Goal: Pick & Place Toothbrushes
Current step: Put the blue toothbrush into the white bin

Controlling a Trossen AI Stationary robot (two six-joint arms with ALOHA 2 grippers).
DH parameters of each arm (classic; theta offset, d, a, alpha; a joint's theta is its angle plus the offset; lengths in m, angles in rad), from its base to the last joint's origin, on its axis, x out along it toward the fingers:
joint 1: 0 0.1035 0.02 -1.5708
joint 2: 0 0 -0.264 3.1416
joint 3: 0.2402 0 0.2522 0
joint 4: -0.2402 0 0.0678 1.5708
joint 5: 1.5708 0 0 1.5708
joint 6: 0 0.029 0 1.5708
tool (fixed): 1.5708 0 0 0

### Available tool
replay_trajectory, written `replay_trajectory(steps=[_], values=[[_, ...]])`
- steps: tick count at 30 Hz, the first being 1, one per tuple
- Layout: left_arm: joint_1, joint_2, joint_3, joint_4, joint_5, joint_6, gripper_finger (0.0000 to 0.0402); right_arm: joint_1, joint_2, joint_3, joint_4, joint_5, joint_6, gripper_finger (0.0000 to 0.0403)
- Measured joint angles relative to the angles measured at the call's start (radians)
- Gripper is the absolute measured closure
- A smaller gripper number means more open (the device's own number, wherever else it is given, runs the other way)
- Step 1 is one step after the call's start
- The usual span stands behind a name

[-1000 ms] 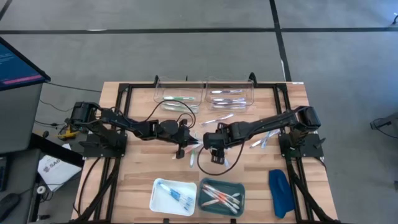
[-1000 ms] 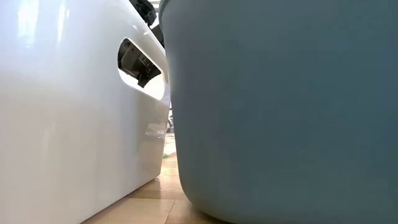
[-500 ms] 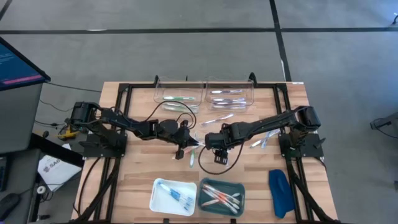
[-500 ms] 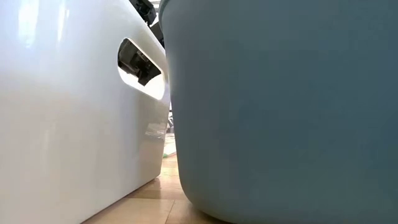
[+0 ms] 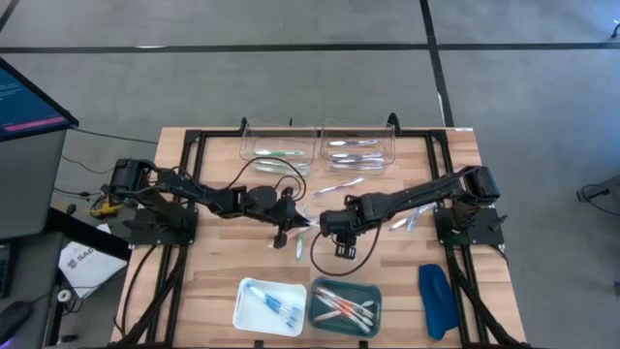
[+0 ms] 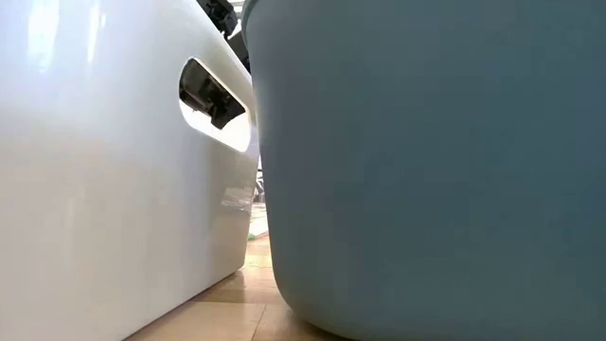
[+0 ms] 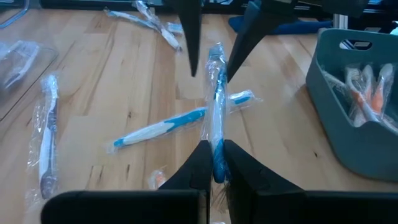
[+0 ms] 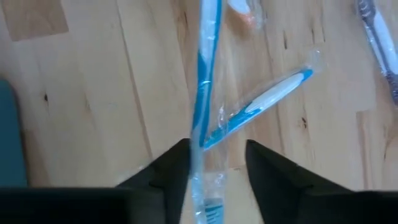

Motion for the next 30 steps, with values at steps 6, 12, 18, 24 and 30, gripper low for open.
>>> replay_trajectory(steps=[6,12,18,24,30], values=[[0.000,0.000,0.000,0.007,0.000,-0.003,0.0390,-0.001,0.000,0.000,0.001,-0.060,-0.028,0.0365],[0.000,0.000,0.000,0.012,0.001,-0.011,0.0383,-0.002,0.000,0.000,0.001,-0.074,-0.045,0.0377],[-0.001,0.000,0.000,0.007,-0.045,-0.008,0.0334,-0.002,0.000,0.000,0.004,-0.074,-0.045,0.0391],[-0.001,-0.083,-0.001,-0.183,-0.313,-0.052,0.0286,-0.013,0.001,0.002,0.005,-0.067,-0.001,0.0394],[-0.013,-0.278,0.001,-0.333,-0.385,-0.060,0.0246,0.003,-0.001,0.069,-0.026,-0.058,0.079,0.0394]])
